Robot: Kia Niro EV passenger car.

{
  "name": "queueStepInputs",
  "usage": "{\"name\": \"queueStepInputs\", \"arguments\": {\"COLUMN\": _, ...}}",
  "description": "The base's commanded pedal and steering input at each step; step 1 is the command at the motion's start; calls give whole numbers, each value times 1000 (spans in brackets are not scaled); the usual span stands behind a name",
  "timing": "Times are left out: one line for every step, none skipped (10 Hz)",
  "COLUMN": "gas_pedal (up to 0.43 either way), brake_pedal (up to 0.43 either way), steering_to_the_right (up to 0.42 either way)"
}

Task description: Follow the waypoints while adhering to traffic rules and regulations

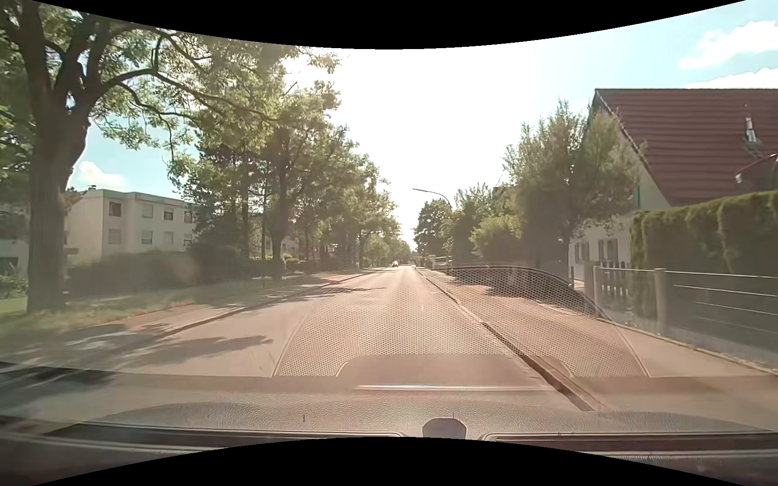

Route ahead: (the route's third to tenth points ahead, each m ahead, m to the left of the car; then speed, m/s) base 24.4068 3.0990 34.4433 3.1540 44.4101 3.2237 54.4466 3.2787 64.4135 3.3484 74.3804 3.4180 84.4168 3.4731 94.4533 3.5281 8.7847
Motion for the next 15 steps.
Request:
{"name": "queueStepInputs", "arguments": {"gas_pedal": 67, "brake_pedal": 6, "steering_to_the_right": 0}}
{"name": "queueStepInputs", "arguments": {"gas_pedal": 67, "brake_pedal": 6, "steering_to_the_right": 0}}
{"name": "queueStepInputs", "arguments": {"gas_pedal": 67, "brake_pedal": 6, "steering_to_the_right": 0}}
{"name": "queueStepInputs", "arguments": {"gas_pedal": 67, "brake_pedal": 6, "steering_to_the_right": 0}}
{"name": "queueStepInputs", "arguments": {"gas_pedal": 67, "brake_pedal": 6, "steering_to_the_right": 0}}
{"name": "queueStepInputs", "arguments": {"gas_pedal": 67, "brake_pedal": 6, "steering_to_the_right": 0}}
{"name": "queueStepInputs", "arguments": {"gas_pedal": 67, "brake_pedal": 6, "steering_to_the_right": 0}}
{"name": "queueStepInputs", "arguments": {"gas_pedal": 67, "brake_pedal": 6, "steering_to_the_right": -1}}
{"name": "queueStepInputs", "arguments": {"gas_pedal": 67, "brake_pedal": 6, "steering_to_the_right": -1}}
{"name": "queueStepInputs", "arguments": {"gas_pedal": 67, "brake_pedal": 6, "steering_to_the_right": -1}}
{"name": "queueStepInputs", "arguments": {"gas_pedal": 67, "brake_pedal": 6, "steering_to_the_right": -1}}
{"name": "queueStepInputs", "arguments": {"gas_pedal": 67, "brake_pedal": 6, "steering_to_the_right": -1}}
{"name": "queueStepInputs", "arguments": {"gas_pedal": 67, "brake_pedal": 6, "steering_to_the_right": -3}}
{"name": "queueStepInputs", "arguments": {"gas_pedal": 67, "brake_pedal": 6, "steering_to_the_right": -5}}
{"name": "queueStepInputs", "arguments": {"gas_pedal": 67, "brake_pedal": 6, "steering_to_the_right": -5}}
